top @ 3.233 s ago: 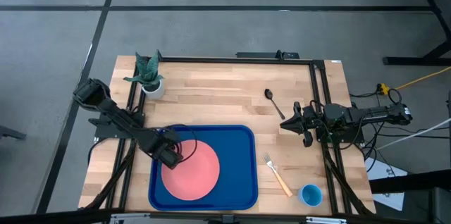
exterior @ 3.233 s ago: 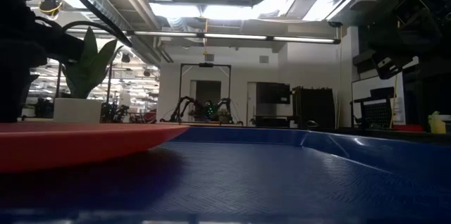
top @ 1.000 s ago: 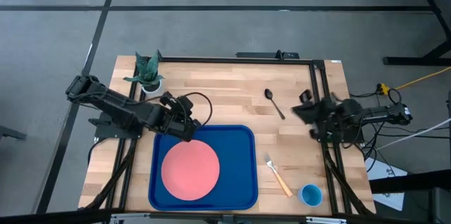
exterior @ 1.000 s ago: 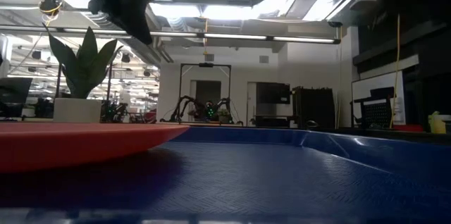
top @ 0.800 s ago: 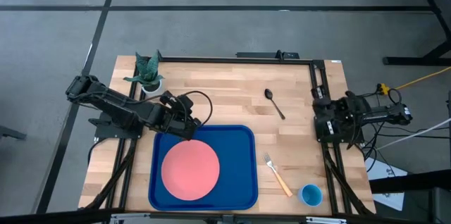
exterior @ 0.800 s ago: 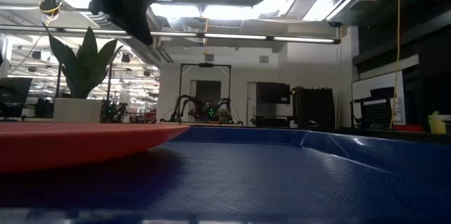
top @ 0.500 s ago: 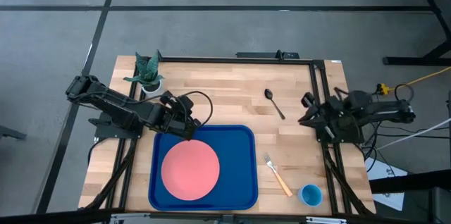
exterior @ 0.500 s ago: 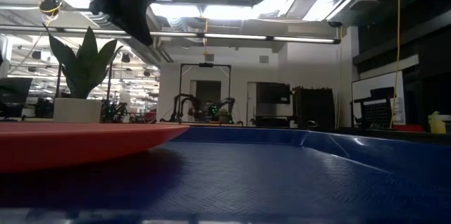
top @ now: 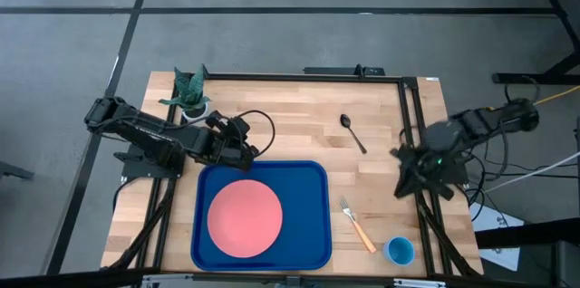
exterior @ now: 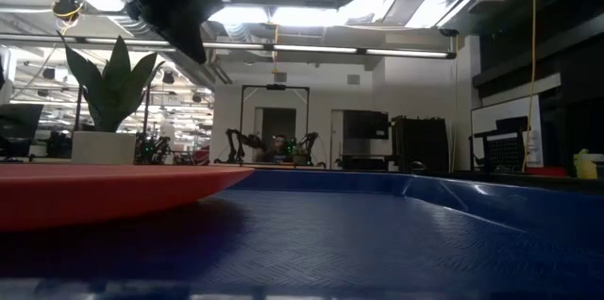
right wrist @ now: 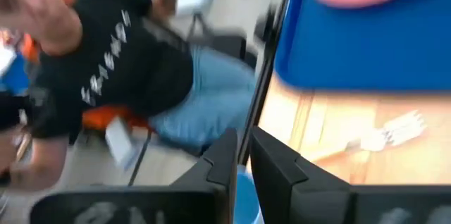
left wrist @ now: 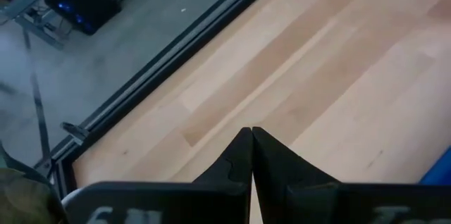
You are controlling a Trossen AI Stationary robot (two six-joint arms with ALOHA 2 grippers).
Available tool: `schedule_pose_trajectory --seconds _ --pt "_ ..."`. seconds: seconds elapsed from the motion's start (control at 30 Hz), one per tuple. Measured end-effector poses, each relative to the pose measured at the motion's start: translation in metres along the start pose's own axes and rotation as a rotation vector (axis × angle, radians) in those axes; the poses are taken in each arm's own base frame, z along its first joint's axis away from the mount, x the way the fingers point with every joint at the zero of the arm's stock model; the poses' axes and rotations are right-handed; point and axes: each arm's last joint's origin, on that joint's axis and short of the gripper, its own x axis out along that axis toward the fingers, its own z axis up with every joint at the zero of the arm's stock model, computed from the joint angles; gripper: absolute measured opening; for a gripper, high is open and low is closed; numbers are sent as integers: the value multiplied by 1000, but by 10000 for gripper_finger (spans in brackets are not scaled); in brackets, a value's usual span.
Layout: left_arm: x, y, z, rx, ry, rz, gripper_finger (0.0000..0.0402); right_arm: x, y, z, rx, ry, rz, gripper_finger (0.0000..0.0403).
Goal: Pick and place plate/cup/fork/spoon on tray
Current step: Put the blue cup on the blue serving tray to the top left of the pink plate
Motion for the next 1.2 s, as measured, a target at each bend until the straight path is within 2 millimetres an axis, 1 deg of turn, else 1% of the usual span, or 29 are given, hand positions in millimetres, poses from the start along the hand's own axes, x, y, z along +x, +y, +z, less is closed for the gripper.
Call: schedule_pose_trajectory --seconds 0.07,0.2,0.3,0.43,0.57,0.7,0.8,0.93,1.07,1.2 --pt "2 1 1 -6 2 7 0 13 2 -3 32 89 1 45" --pt "4 2 3 -19 4 15 0 33 7 -9 81 202 8 45" --pt "5 2 4 -32 1 13 0 43 11 -11 60 240 27 45" --pt "5 1 5 -42 -4 6 0 51 12 -11 62 266 21 45" --pt "4 0 4 -38 -6 0 0 60 12 -8 134 237 -4 45" --pt "4 0 4 -38 -4 -2 0 68 14 -7 31 237 9 45" --pt "4 0 4 -38 1 -6 0 74 16 -5 -25 260 71 45" --pt "4 0 4 -38 1 -6 0 80 18 -1 -121 231 122 45" --pt "4 0 4 -39 1 -7 0 84 21 3 -115 212 171 45" --pt "4 0 4 -40 0 -7 0 86 22 7 -69 156 137 45"
